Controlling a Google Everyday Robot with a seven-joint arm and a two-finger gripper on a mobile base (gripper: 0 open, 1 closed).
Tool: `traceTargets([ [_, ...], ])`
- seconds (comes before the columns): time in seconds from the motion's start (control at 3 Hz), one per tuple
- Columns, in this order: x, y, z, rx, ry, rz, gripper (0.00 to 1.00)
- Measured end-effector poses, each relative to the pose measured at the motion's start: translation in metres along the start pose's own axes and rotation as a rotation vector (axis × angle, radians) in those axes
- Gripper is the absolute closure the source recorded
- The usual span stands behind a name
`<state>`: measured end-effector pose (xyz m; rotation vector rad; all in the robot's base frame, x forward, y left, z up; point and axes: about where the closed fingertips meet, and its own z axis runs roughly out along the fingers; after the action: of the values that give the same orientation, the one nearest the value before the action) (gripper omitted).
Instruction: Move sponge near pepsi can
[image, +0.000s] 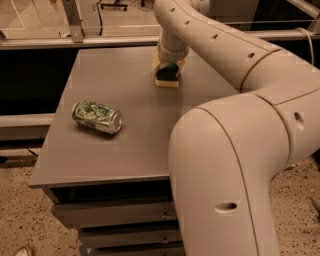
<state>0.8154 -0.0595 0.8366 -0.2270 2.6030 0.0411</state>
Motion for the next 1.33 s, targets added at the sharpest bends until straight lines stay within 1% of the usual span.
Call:
traceTargets([
  [0.33, 0.003, -0.003, -0.021, -0.01, -0.001, -0.064, 1.0],
  [0.67, 0.008, -0.007, -0.079, -0.008, -0.026, -0.239, 1.0],
  [1.0, 0.018, -0.011, -0.117, -0.009, -0.039, -0.335, 1.0],
  [1.33, 0.036, -0.017, -0.128, -0.025, -0.041, -0.349, 1.0],
])
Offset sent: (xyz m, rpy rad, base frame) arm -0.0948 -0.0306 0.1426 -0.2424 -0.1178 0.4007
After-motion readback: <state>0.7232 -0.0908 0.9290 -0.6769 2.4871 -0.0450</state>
